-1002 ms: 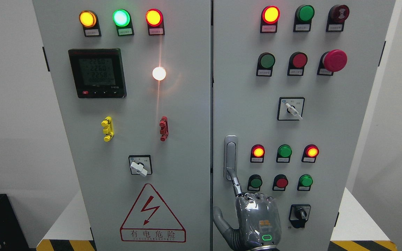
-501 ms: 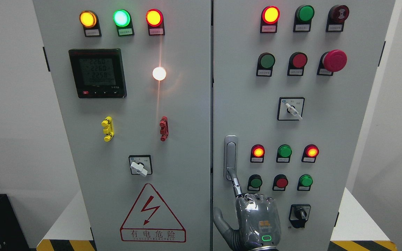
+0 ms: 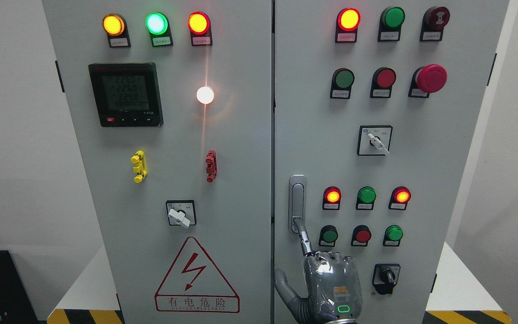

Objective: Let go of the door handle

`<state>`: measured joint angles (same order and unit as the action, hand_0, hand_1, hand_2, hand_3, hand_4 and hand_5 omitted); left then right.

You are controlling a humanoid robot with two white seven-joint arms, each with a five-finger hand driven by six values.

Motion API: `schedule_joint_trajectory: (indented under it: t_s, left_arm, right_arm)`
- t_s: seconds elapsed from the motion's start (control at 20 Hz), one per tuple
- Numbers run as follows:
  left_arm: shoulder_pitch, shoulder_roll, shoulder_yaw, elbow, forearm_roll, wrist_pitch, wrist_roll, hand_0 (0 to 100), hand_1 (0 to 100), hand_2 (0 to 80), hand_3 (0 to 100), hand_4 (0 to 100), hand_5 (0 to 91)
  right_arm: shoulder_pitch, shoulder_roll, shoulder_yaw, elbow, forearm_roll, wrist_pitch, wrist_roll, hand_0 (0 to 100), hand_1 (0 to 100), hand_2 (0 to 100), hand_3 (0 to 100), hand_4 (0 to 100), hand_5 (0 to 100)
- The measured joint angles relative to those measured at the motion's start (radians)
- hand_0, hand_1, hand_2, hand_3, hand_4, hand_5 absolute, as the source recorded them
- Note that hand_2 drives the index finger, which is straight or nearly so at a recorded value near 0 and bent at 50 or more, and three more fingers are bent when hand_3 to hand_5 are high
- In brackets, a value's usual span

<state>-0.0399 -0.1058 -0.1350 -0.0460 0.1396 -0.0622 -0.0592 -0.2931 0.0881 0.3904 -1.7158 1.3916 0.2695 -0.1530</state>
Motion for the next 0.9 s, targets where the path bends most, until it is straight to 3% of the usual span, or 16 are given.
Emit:
schedule_joint_trajectory:
  t_s: [0.9]
  left_arm:
    - [0.000, 0.000, 0.000, 0.000, 0.000, 0.000, 0.000, 12, 56, 0.0, 0, 0, 0.0]
  right_arm:
    - [0.005, -0.001, 0.001, 0.002, -0.001, 0.001, 0.002, 39, 35, 1, 100, 100, 100]
